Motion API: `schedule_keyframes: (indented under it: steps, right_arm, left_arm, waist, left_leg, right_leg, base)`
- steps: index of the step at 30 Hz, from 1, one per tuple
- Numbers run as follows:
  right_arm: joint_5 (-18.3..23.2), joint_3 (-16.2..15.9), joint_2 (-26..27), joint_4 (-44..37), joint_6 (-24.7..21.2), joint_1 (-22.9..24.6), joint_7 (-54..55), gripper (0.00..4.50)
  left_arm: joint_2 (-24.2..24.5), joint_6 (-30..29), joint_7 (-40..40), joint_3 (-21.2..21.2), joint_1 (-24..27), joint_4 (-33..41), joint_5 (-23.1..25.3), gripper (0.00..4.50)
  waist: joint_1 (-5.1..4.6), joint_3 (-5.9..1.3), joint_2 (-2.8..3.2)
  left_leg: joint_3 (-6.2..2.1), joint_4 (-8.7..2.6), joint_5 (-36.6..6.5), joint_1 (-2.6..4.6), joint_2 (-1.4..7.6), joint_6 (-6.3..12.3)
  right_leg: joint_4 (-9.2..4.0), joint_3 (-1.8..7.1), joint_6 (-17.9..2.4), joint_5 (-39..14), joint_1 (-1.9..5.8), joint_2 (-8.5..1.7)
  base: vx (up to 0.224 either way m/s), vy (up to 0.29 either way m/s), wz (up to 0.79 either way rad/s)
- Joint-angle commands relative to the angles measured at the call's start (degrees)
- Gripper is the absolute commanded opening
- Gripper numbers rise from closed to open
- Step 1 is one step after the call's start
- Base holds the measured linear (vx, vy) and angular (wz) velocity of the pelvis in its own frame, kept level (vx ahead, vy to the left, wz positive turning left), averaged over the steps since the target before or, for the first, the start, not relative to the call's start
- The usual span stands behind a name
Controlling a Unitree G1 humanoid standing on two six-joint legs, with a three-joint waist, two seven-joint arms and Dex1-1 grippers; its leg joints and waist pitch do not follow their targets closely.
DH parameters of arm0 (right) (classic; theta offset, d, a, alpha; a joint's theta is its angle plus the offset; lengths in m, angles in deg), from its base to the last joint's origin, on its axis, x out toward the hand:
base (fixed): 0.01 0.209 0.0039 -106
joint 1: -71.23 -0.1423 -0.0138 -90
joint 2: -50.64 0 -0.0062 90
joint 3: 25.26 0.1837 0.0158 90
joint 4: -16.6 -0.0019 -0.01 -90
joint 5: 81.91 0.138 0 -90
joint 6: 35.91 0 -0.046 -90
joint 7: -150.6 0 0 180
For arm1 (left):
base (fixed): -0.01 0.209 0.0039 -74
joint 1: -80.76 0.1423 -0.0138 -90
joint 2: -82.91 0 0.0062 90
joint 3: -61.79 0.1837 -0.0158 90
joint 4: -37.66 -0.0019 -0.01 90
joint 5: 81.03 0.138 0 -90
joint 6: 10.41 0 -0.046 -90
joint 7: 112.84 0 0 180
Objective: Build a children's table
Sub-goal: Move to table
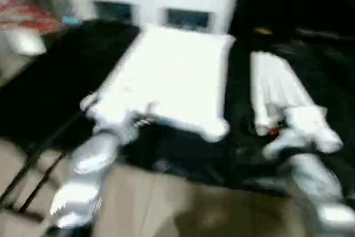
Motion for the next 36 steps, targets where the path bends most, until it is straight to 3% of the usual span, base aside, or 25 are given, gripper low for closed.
schedule_keyframes:
  steps: [1,2,3,4,5,6,7,8,9,11,12,13,15,16,17,19,21,22,23,24,25,27,29,32,36]
  right_arm:
    - [0.4,-1.5,0.4,-0.3,-0.1,-0.9,-0.3,4.43]
    - [0.6,-1.9,0.4,-0.3,-0.5,-1.3,-0.3,4.43]
    - [0.9,-2.0,0.3,-0.4,-0.9,-1.5,-0.4,4.43]
    - [1.0,-2.5,0.0,-0.2,-1.3,-2.1,-1.0,4.43]
    - [0.9,-2.6,0.0,0.0,-1.3,-2.3,-1.1,4.43]
    - [0.9,-2.7,0.0,0.3,-1.3,-2.6,-1.4,4.43]
    - [0.7,-3.0,-0.1,0.7,-1.2,-2.9,-1.5,4.43]
    - [0.6,-3.0,-0.2,0.8,-1.3,-3.1,-1.6,4.43]
    - [0.5,-3.1,-0.2,0.9,-1.5,-3.2,-1.7,4.43]
    - [0.6,-3.0,-0.1,0.7,-1.7,-3.4,-1.7,4.43]
    - [0.8,-2.8,0.0,0.7,-1.8,-3.3,-1.9,4.43]
    - [1.0,-2.7,0.0,0.7,-1.8,-3.2,-1.9,4.43]
    - [0.7,-2.9,0.1,0.8,-1.7,-3.0,-1.6,4.43]
    - [0.5,-3.0,0.2,0.5,-1.8,-2.7,-1.3,4.43]
    - [0.5,-3.0,0.2,0.5,-1.9,-2.6,-1.3,4.43]
    - [0.6,-3.1,0.1,0.3,-2.0,-2.5,-1.4,4.43]
    - [0.9,-3.4,-0.5,0.3,-2.5,-2.4,-2.2,4.43]
    - [1.0,-3.5,-0.5,0.3,-2.5,-2.4,-2.3,4.43]
    - [0.9,-4.1,-1.5,0.8,-2.8,-2.5,-3.6,4.43]
    - [0.6,-5.2,-2.8,1.2,-3.3,-2.6,-5.2,4.43]
    - [0.3,-5.8,-3.5,1.5,-3.5,-2.7,-6.2,4.43]
    - [-0.2,-7.3,-5.6,2.6,-4.0,-3.3,-8.9,4.43]
    - [0.3,-7.9,-7.6,3.4,-4.5,-4.0,-11.7,4.43]
    - [2.3,-8.1,-10.3,4.0,-5.9,-5.5,-15.7,4.43]
    - [3.1,-8.4,-12.9,4.9,-6.1,-6.9,-18.9,4.43]
  left_arm:
    - [1.2,1.1,-0.5,-2.1,0.5,-1.6,0.6,4.45]
    - [1.2,1.1,-0.5,-2.5,0.9,-1.2,0.3,4.45]
    - [1.0,1.0,-0.6,-2.5,1.1,-0.8,0.2,4.45]
    - [0.9,1.1,-0.5,-2.5,1.8,-0.2,0.3,4.45]
    - [1.0,1.2,-0.5,-2.5,1.9,-0.2,0.3,4.45]
    - [0.9,1.4,-0.6,-2.3,2.4,-0.1,0.5,4.45]
    - [0.9,1.6,-0.6,-2.2,2.8,-0.2,0.7,4.45]
    - [0.9,1.6,-0.8,-2.1,2.9,-0.2,0.8,4.45]
    - [0.9,1.6,-0.9,-2.0,3.0,-0.2,0.8,4.45]
    - [0.9,1.6,-1.0,-1.9,2.8,-0.1,0.7,4.45]
    - [1.0,1.7,-0.8,-1.5,2.5,-0.3,0.7,4.45]
    - [1.0,1.8,-0.8,-1.3,2.4,-0.4,0.8,4.45]
    - [1.2,2.2,-0.2,-1.0,2.1,-1.0,0.9,4.45]
    - [1.4,2.5,0.5,-0.6,1.8,-1.4,1.1,4.45]
    - [1.5,2.6,0.5,-0.6,1.8,-1.5,1.1,4.45]
    - [1.5,2.7,0.9,-0.3,1.4,-1.9,1.1,4.45]
    - [1.6,2.5,1.8,0.0,0.9,-2.5,0.7,4.45]
    - [1.6,2.4,1.9,0.0,0.8,-2.5,0.7,4.45]
    - [1.2,1.5,3.7,-0.1,0.4,-2.8,-1.4,4.45]
    - [1.8,0.5,5.5,0.7,0.1,-3.0,-2.1,4.45]
    - [2.3,0.0,6.5,1.4,-0.1,-3.1,-2.3,4.45]
    - [4.0,-0.6,10.6,3.1,-0.8,-3.9,-3.4,4.45]
    - [5.8,-0.9,14.8,4.1,-1.7,-4.9,-4.6,4.45]
    - [10.2,-0.5,21.9,6.5,-4.2,-8.0,-3.5,4.45]
    - [12.3,0.7,26.0,7.2,-7.1,-12.5,-3.2,4.45]
  waist:
    - [0.79,-3.12,-1.60]
    - [-0.01,-2.97,0.11]
    - [-0.01,-2.97,0.11]
    - [-2.07,-2.79,4.61]
    - [-4.19,-2.47,4.55]
    - [-3.73,-3.91,3.95]
    - [-4.40,-4.29,3.73]
    - [-4.76,-3.88,2.89]
    - [-4.76,-3.88,2.89]
    - [-4.46,-3.13,-0.41]
    - [-1.66,-2.20,-1.20]
    - [-0.46,-3.24,-1.62]
    - [-0.29,-3.21,-0.92]
    - [-0.64,-3.00,2.27]
    - [-1.66,-2.64,1.52]
    - [-2.66,-5.06,3.30]
    - [-3.98,-5.13,3.01]
    - [-4.36,-5.20,2.14]
    - [-3.53,-4.99,1.08]
    - [-2.50,-5.12,0.87]
    - [-1.82,-4.91,0.09]
    - [-1.80,-5.32,1.11]
    - [-2.03,-5.30,2.12]
    - [-2.57,-4.34,3.09]
    - [-2.64,-3.12,3.44]
  left_leg:
    - [-4.18,-0.84,6.8,-9.43,1.36,-2.32]
    - [-3.79,-6.32,13.2,-8.17,1.48,0.14]
    - [-3.79,-6.32,13.2,-8.17,1.48,0.14]
    - [-6.42,-13.78,5.6,-5.19,6.16,4.70]
    - [-9.98,-16.43,-2.4,-4.54,9.91,7.70]
    - [-11.44,-15.28,-12.7,-0.49,11.62,12.55]
    - [-11.53,-15.06,-12.7,0.06,11.19,15.32]
    - [-10.49,-14.30,-7.5,0.17,9.32,23.17]
    - [-10.49,-14.30,-7.5,0.17,9.32,23.17]
    - [-4.68,-12.54,-5.4,-4.19,3.69,20.78]
    - [-1.91,-7.78,-1.9,-8.13,0.73,14.32]
    - [-2.09,-5.64,4.0,-9.30,1.54,9.48]
    - [-1.92,-7.29,7.5,-9.56,1.84,7.80]
    - [-1.65,-12.38,7.6,-6.76,4.04,6.96]
    - [-1.77,-13.12,5.9,-6.80,4.10,7.56]
    - [-5.04,-13.61,9.7,-0.46,6.38,15.32]
    - [-8.82,-12.82,12.9,3.56,9.12,26.93]
    - [-9.22,-11.30,22.6,2.96,9.53,31.55]
    - [-5.00,-8.30,28.5,-2.69,4.34,27.17]
    - [-3.15,-7.35,28.3,-6.25,1.31,23.24]
    - [-2.75,-7.54,24.5,-8.97,1.14,15.93]
    - [-2.96,-8.69,26.4,-8.42,2.03,6.34]
    - [-2.91,-9.30,21.1,-7.33,2.52,1.57]
    - [-3.44,-10.97,9.6,-5.99,4.06,-3.35]
    - [-2.96,-12.91,-1.6,-5.22,5.15,-2.01]
  right_leg:
    - [-6.27,4.83,-25.2,8.1,7.58,-9.90]
    - [-6.86,0.51,-20.2,3.8,4.87,-5.88]
    - [-6.86,0.51,-20.2,3.8,4.87,-5.88]
    - [-3.92,-4.84,-8.8,-10.2,1.59,-0.90]
    - [0.92,-5.85,-5.3,-12.1,0.62,-0.91]
    - [3.39,-5.61,-1.8,-10.8,-1.71,-2.57]
    - [4.04,-5.76,-0.3,-8.3,-2.56,-2.88]
    - [3.96,-5.52,3.5,-3.9,-4.15,-3.58]
    - [3.96,-5.52,3.5,-3.9,-4.15,-3.58]
    - [-4.21,-2.76,2.8,0.2,-0.27,-6.30]
    - [-9.49,1.47,0.8,-14.7,4.40,-12.25]
    - [-9.92,2.23,-0.9,-26.1,6.78,-12.95]
    - [-9.65,1.10,-3.3,-24.8,7.28,-11.09]
    - [-8.87,-2.69,-5.9,-18.8,5.39,-7.43]
    - [-8.41,-3.61,-5.4,-16.8,5.36,-5.57]
    - [-3.88,-5.87,-4.9,-2.6,2.63,-3.55]
    - [-0.29,-5.89,-2.7,-2.7,-2.58,-4.34]
    - [0.24,-4.09,-0.7,0.8,-4.20,-6.24]
    - [-2.60,-1.93,-0.1,12.2,-0.58,-8.08]
    - [-2.36,-0.90,-1.0,19.1,2.53,-8.20]
    - [-1.95,0.23,-0.3,31.4,4.15,-8.67]
    - [0.61,-1.65,1.7,49.8,4.01,-6.49]
    - [0.03,-2.16,2.7,48.9,3.50,-5.80]
    - [-1.86,-2.52,0.8,28.1,2.75,-6.00]
    - [-4.01,-2.09,-6.1,3.1,2.10,-7.16]
  base:
    - [0.140,0.003,-0.35]
    - [0.106,-0.009,-0.07]
    - [0.108,0.025,0.07]
    - [0.108,0.025,0.07]
    - [0.124,0.070,-0.06]
    - [0.127,0.040,-0.01]
    - [0.127,0.040,-0.01]
    - [0.115,-0.001,0.10]
    - [0.081,-0.038,0.03]
    - [0.074,-0.063,0.04]
    - [0.036,-0.095,0.01]
    - [0.036,-0.095,0.01]
    - [0.069,-0.058,0.03]
    - [0.095,-0.041,0.08]
    - [0.118,0.004,0.03]
    - [0.148,0.011,0.01]
    - [0.142,0.009,0.11]
    - [0.126,0.007,0.11]
    - [0.078,-0.016,0.05]
    - [0.000,0.000,0.00]
    - [0.000,0.000,0.00]
    - [0.000,0.000,0.00]
    - [0.000,0.000,0.00]
    - [0.000,0.000,0.00]
    - [-0.070,0.019,0.03]
